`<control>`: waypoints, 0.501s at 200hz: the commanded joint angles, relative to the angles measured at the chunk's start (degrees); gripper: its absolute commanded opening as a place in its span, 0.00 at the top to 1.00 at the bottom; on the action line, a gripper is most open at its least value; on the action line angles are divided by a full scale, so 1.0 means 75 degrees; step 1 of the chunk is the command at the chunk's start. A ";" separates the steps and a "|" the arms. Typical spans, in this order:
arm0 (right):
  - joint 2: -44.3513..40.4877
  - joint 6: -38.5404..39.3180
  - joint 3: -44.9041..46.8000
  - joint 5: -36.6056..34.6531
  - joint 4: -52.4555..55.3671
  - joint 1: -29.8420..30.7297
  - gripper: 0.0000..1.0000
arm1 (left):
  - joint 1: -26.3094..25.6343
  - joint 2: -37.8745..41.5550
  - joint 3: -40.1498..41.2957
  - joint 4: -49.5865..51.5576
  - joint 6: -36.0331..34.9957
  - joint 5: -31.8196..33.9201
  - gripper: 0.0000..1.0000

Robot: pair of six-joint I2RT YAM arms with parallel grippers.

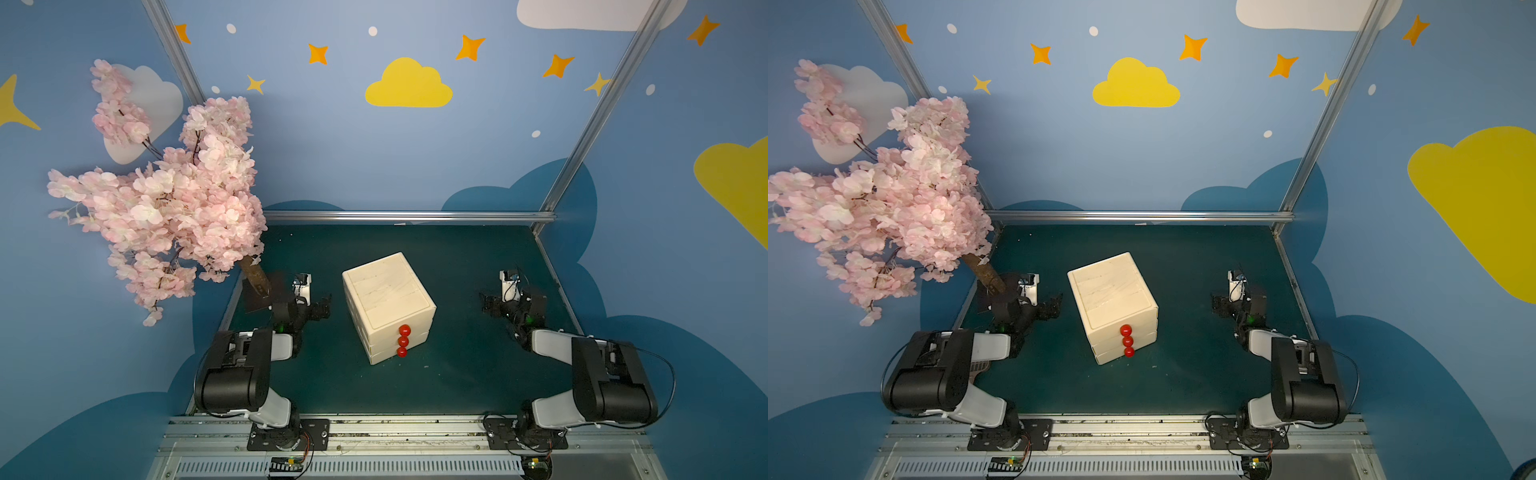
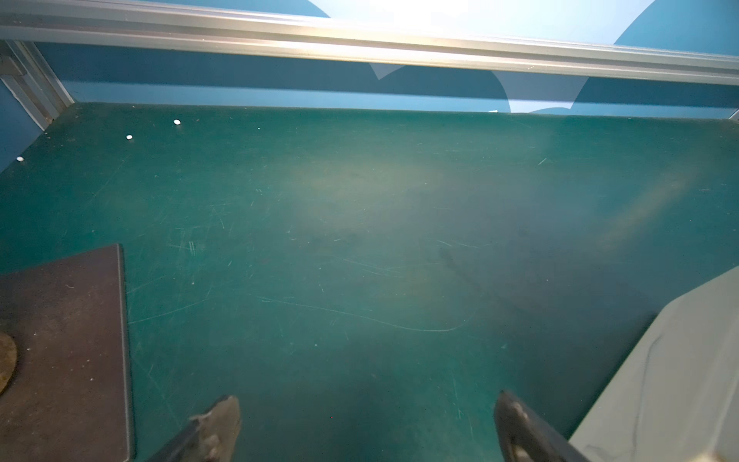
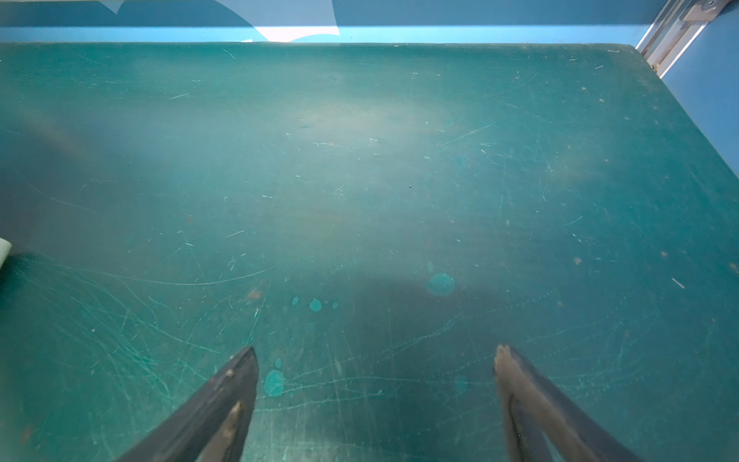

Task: Take the sponge out of the drawer
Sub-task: Adjust the storage box at the center of the board.

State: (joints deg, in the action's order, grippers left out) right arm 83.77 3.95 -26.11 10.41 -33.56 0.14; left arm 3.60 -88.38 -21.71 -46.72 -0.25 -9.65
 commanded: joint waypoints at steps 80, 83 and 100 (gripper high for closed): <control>0.0045 0.0078 -0.0150 0.0055 0.0057 -0.0019 0.09 | -0.0021 0.0077 -0.0141 0.0031 -0.0109 -0.0061 0.00; 0.0044 0.0072 -0.0147 0.0055 0.0057 -0.0019 0.09 | -0.0022 0.0077 -0.0140 0.0037 -0.0112 -0.0061 0.00; 0.0024 0.0074 -0.0136 0.0058 0.0051 -0.0019 0.09 | -0.0021 0.0065 -0.0168 0.0054 -0.0074 -0.0009 0.01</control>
State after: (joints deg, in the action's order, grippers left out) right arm 83.77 3.95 -26.11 10.41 -33.56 0.14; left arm 3.60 -88.38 -21.71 -46.72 -0.25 -9.65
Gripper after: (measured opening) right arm 0.911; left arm 0.996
